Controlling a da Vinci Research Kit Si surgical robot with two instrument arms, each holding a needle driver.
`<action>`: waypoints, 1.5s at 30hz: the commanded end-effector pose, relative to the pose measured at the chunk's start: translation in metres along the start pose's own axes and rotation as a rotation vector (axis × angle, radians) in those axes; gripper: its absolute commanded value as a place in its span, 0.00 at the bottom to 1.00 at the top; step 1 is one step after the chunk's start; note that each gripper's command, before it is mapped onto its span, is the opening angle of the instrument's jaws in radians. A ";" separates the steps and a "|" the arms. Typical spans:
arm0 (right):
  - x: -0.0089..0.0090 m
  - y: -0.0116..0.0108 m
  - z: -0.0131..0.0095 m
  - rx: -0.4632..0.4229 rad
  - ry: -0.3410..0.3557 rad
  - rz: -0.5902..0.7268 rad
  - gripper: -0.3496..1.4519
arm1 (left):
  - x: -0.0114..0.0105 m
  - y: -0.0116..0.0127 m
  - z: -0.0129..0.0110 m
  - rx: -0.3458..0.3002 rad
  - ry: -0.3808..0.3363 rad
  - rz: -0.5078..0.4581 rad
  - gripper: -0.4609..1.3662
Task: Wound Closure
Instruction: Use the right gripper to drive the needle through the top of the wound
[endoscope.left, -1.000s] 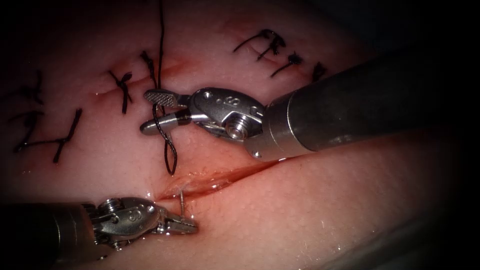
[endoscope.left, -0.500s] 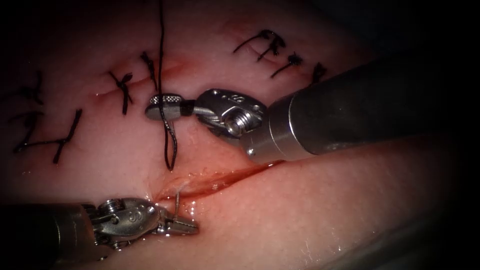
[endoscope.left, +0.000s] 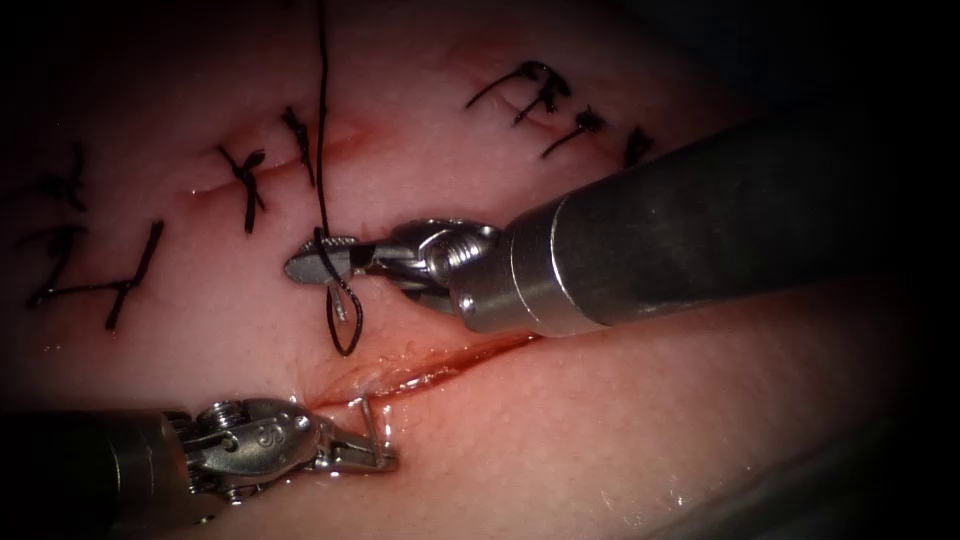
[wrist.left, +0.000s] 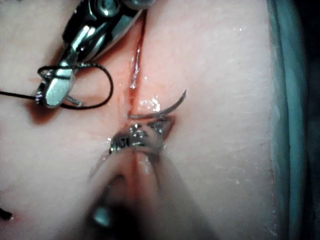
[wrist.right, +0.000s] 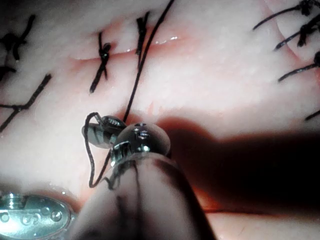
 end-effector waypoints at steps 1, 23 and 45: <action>-0.0002 -0.0002 -0.0004 -0.010 -0.007 0.006 0.00 | 0.0004 -0.0001 0.0011 0.004 0.005 -0.002 0.23; -0.0002 0.0006 -0.0017 0.092 -0.001 -0.117 0.22 | 0.0006 -0.0002 0.0006 0.012 0.018 0.005 0.24; 0.0060 0.0009 -0.0015 0.036 0.119 -0.691 0.77 | 0.0010 -0.0003 0.0002 0.026 0.026 0.019 0.33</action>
